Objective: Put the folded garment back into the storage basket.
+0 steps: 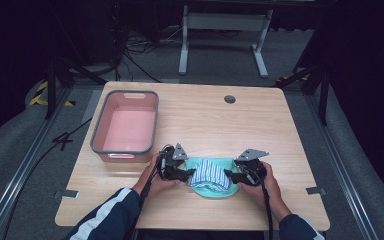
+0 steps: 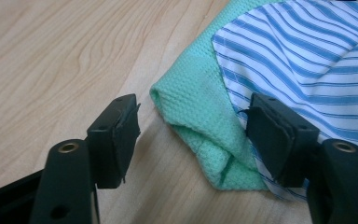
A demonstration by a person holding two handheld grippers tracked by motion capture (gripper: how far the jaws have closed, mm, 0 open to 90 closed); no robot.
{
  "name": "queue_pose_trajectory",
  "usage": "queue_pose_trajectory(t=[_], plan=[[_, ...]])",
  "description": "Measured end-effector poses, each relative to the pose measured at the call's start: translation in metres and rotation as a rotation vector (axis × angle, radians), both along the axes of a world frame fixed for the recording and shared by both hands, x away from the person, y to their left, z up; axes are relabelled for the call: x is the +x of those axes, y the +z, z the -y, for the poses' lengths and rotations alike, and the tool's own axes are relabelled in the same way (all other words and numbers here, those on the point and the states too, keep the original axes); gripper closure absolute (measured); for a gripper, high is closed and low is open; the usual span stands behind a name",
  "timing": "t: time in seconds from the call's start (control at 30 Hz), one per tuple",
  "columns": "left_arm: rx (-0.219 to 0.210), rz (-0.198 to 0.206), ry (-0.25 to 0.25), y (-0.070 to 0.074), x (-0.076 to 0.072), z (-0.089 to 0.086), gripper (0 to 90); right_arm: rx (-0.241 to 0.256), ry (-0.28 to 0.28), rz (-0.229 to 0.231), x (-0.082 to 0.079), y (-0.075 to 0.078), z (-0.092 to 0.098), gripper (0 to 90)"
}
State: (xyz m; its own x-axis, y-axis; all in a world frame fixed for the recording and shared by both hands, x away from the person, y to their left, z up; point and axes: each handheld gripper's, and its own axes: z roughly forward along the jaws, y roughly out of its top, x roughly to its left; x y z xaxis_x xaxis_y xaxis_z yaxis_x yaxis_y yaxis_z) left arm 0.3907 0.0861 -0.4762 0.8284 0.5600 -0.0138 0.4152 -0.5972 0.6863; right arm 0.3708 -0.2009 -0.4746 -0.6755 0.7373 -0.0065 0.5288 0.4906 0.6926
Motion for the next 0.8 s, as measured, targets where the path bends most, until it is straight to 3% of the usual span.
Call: queue_pose_trajectory(t=[0.07,0.2,0.3,0.43,0.47,0.67,0.8], plan=[[-0.033,-0.037,0.016,-0.002,0.002,-0.002,31.8,0.02,-0.005,-0.01,0.0,-0.001,0.001,43.8],[-0.012,-0.041,-0.004,0.0,-0.001,0.001,34.3,0.035,0.006,-0.012,0.0,-0.002,0.003,44.8],[-0.005,-0.043,-0.018,0.001,-0.002,0.002,40.9,0.037,0.012,-0.009,-0.001,-0.002,0.003,48.9],[-0.006,-0.053,-0.053,0.002,-0.004,0.004,54.8,0.043,0.034,-0.017,-0.003,-0.001,0.0,65.2],[-0.004,-0.057,-0.058,0.003,-0.005,0.005,54.8,0.043,0.034,-0.017,-0.003,-0.001,0.0,65.2],[0.009,-0.053,-0.109,0.004,-0.008,0.007,75.9,0.051,0.07,-0.015,-0.006,-0.001,-0.001,78.5],[0.032,-0.032,-0.115,0.006,-0.01,0.01,79.1,0.037,0.068,-0.007,-0.007,0.0,-0.003,80.4]])
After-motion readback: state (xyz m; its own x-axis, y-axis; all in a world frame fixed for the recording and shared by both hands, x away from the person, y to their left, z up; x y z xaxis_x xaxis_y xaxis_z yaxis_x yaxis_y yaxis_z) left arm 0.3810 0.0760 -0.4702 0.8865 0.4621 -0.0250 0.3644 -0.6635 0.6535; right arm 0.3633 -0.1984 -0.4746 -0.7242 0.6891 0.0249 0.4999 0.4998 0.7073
